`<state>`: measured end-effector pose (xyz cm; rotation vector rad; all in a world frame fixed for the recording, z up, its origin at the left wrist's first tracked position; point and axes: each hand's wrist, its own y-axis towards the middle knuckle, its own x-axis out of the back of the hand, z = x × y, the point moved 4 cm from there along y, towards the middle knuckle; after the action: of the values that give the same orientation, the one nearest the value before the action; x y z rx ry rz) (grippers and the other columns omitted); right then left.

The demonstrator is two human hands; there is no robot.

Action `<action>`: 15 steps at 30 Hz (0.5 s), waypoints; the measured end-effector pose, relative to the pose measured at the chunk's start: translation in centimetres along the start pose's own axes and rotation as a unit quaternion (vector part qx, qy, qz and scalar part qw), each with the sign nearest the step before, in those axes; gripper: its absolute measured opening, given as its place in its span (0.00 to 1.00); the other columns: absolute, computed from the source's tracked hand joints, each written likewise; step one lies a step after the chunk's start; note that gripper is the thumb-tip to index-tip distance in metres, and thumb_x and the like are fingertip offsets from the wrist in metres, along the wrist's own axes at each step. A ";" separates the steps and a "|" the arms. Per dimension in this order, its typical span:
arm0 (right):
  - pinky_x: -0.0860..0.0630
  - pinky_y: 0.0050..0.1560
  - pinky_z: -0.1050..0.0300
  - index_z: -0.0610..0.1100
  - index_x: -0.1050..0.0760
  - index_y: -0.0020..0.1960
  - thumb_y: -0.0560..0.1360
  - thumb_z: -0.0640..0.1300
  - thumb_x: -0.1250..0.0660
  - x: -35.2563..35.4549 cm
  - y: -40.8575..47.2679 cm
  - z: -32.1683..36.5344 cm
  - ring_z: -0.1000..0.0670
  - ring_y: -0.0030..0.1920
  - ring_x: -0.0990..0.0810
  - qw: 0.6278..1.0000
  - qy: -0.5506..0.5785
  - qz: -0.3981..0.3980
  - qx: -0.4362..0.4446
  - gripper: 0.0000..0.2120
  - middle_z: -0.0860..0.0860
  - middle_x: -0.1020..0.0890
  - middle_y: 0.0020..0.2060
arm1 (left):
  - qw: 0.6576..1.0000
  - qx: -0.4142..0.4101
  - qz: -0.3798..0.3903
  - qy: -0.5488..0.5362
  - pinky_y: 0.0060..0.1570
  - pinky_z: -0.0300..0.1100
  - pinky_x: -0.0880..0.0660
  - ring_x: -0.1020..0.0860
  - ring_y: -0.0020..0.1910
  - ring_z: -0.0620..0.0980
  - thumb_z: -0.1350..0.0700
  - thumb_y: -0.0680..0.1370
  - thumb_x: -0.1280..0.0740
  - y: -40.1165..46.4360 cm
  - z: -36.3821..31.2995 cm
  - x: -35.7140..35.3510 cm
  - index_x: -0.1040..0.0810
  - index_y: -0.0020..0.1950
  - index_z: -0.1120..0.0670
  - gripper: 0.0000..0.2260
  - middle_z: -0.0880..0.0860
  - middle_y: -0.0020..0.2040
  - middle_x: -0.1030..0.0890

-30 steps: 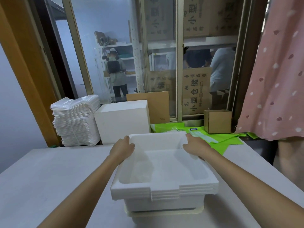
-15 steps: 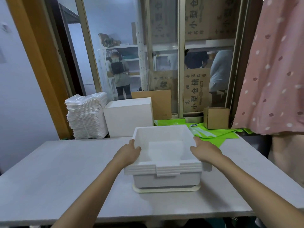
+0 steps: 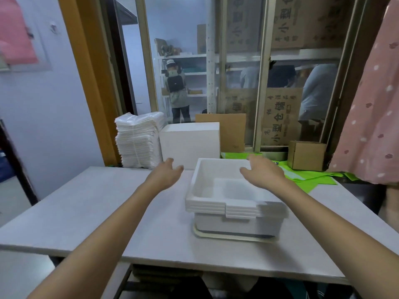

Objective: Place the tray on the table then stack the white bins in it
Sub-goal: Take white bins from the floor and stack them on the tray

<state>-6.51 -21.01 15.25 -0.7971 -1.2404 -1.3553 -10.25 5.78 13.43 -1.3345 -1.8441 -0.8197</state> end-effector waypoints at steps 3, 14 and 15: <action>0.27 0.46 0.52 0.43 0.31 0.62 0.77 0.53 0.42 -0.6 -0.2 6.1 0.42 0.58 0.25 0.997 0.036 0.000 0.073 0.19 0.46 0.23 0.58 | 0.999 0.034 -0.030 -0.005 0.64 0.50 0.33 0.31 0.69 0.58 0.45 0.80 0.46 -1.4 3.9 3.0 0.37 0.74 0.56 0.25 0.57 0.73 0.32; 0.21 0.50 0.51 0.46 0.28 0.64 0.74 0.55 0.36 -5.6 -7.8 32.0 0.47 0.54 0.22 0.931 0.149 0.038 0.331 0.22 0.50 0.21 0.55 | 0.932 0.301 -0.194 0.048 0.58 0.51 0.30 0.27 0.63 0.64 0.47 0.79 0.45 -15.5 27.7 14.4 0.31 0.67 0.61 0.23 0.63 0.65 0.27; 0.22 0.51 0.51 0.47 0.28 0.65 0.74 0.56 0.36 -6.6 -9.2 33.9 0.47 0.56 0.23 0.921 0.155 0.055 0.352 0.23 0.51 0.21 0.56 | 0.920 0.324 -0.213 0.048 0.56 0.51 0.30 0.27 0.62 0.64 0.48 0.79 0.46 -17.6 29.8 14.7 0.31 0.67 0.61 0.22 0.63 0.64 0.26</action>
<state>-20.25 12.03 14.72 -0.1300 -1.2779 -0.8022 -35.61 32.95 7.74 -0.4755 -2.0987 -0.3955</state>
